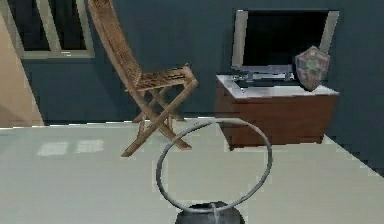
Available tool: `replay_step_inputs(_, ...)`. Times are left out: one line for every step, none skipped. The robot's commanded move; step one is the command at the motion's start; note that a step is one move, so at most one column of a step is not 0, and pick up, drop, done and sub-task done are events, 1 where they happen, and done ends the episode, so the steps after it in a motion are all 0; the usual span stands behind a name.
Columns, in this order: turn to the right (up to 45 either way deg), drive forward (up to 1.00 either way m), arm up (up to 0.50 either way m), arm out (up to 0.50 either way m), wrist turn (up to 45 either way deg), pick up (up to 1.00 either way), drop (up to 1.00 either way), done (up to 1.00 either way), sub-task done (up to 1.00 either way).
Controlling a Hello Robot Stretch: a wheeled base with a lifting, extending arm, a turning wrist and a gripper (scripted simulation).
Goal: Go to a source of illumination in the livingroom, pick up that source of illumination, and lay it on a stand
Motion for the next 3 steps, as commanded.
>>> replay_step_inputs(36.0, 0.00, 0.00, 0.00, 0.0, 0.00, 0.00, 0.00, 0.00)
replay_step_inputs(0.0, 1.00, 0.00, 0.00, 0.0, 0.00, 0.00, 0.00, 0.00)
replay_step_inputs(3.0, 0.00, 0.00, 0.00, 0.0, 0.00, 0.00, 0.00, 0.00)
